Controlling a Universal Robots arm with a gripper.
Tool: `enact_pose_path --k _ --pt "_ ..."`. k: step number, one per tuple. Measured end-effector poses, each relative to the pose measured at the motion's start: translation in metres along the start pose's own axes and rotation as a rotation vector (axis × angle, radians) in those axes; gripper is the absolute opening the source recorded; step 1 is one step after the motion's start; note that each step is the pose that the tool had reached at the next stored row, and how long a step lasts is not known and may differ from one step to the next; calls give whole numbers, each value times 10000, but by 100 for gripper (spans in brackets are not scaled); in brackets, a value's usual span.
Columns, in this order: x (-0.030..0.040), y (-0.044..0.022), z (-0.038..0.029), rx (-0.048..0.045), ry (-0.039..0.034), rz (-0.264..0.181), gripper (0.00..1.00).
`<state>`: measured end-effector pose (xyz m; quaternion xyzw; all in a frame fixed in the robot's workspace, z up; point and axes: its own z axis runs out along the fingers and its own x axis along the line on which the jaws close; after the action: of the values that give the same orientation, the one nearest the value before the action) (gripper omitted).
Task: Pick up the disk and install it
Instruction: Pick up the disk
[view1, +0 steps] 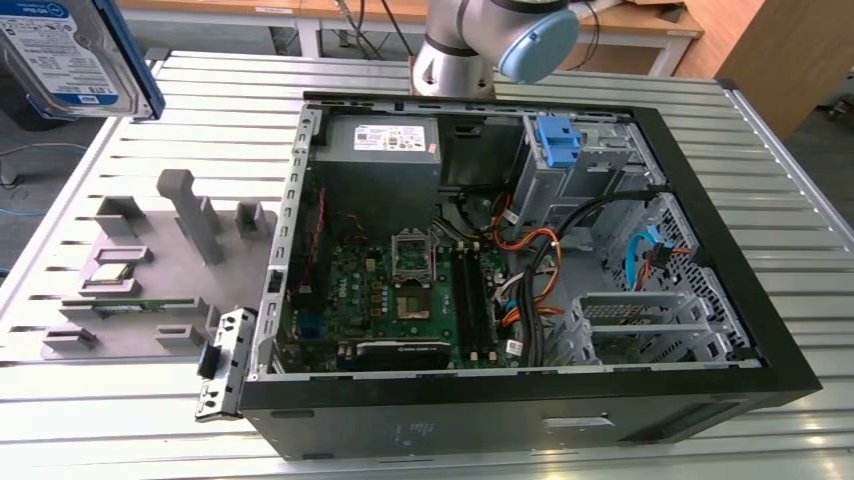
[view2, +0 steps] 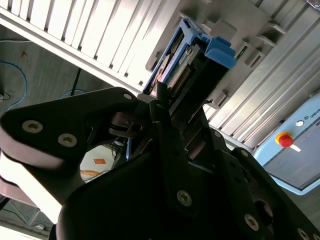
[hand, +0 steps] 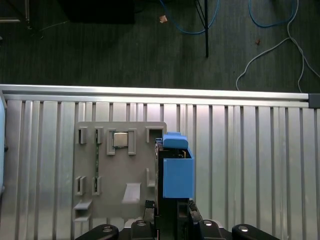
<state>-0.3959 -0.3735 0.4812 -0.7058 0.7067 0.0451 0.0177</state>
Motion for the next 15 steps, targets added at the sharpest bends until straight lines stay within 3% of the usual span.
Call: enact_pose_path --k 15 --pt "0 -82 -3 -1 0 0 35"
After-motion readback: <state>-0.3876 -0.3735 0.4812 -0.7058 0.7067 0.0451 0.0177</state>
